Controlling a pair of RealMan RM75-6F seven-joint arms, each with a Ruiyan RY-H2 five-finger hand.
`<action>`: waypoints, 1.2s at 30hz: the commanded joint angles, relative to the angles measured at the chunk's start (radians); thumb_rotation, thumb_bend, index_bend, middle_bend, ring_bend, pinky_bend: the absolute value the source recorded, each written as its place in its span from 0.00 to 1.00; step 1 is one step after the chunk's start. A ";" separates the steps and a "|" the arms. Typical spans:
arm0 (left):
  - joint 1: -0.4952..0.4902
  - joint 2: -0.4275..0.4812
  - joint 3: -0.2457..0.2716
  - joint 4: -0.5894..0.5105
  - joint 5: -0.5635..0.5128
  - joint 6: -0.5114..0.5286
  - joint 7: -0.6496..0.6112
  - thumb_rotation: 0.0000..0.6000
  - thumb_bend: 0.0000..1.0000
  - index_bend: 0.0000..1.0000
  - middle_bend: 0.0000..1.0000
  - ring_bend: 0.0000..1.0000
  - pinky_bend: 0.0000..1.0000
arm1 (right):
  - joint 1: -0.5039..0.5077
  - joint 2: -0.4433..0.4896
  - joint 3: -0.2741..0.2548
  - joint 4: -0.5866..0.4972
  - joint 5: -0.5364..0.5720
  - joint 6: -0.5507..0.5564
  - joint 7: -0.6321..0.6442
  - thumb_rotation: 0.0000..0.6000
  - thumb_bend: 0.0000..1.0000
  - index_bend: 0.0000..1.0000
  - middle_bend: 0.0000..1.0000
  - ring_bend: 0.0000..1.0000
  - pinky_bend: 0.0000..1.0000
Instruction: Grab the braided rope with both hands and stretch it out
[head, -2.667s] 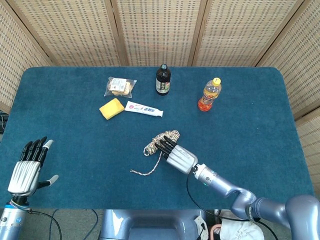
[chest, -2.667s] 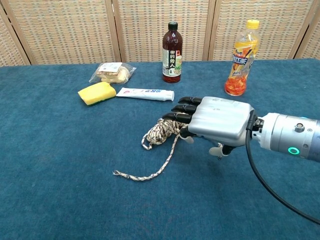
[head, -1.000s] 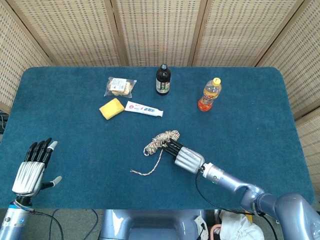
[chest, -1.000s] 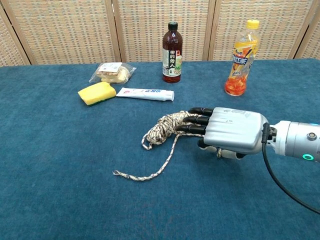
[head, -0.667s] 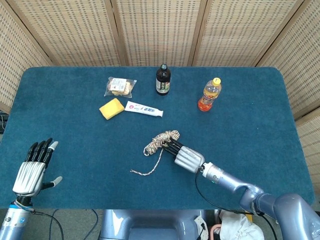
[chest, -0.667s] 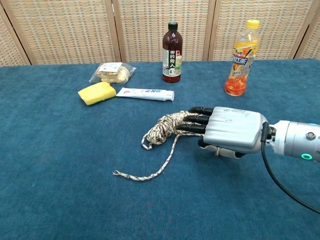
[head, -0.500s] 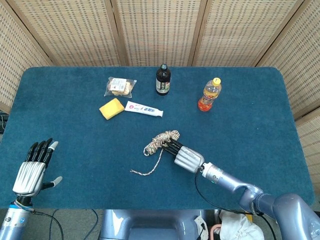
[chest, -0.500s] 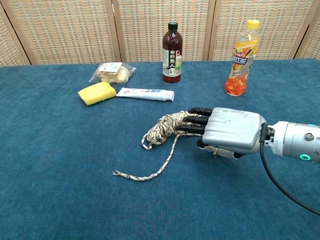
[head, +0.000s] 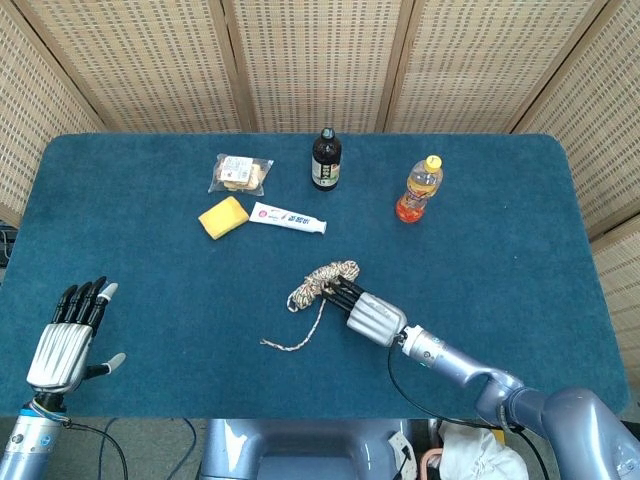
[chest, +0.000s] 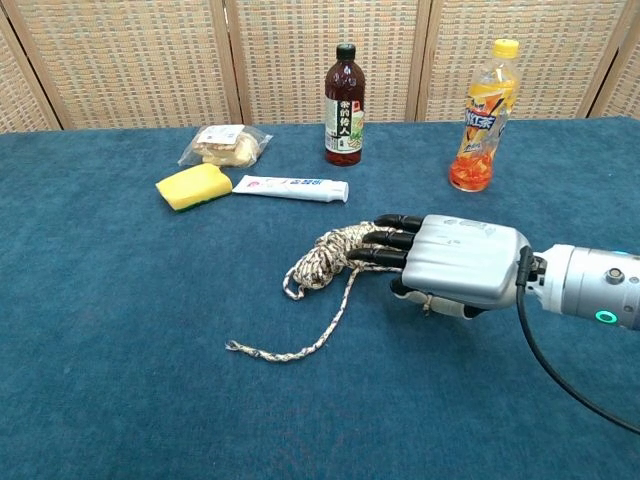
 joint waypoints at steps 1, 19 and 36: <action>-0.005 -0.009 0.003 0.010 0.021 0.003 -0.001 1.00 0.00 0.00 0.00 0.00 0.00 | -0.006 0.003 0.001 0.002 0.002 0.019 0.017 1.00 0.57 0.66 0.00 0.00 0.00; -0.281 -0.201 -0.020 0.100 0.137 -0.330 -0.013 1.00 0.09 0.40 0.00 0.00 0.00 | -0.025 0.059 0.014 -0.071 0.021 0.070 0.051 1.00 0.57 0.67 0.00 0.00 0.00; -0.476 -0.412 -0.107 0.267 -0.034 -0.585 0.024 1.00 0.23 0.46 0.00 0.00 0.00 | -0.026 0.072 0.021 -0.101 0.039 0.047 0.047 1.00 0.57 0.67 0.00 0.00 0.00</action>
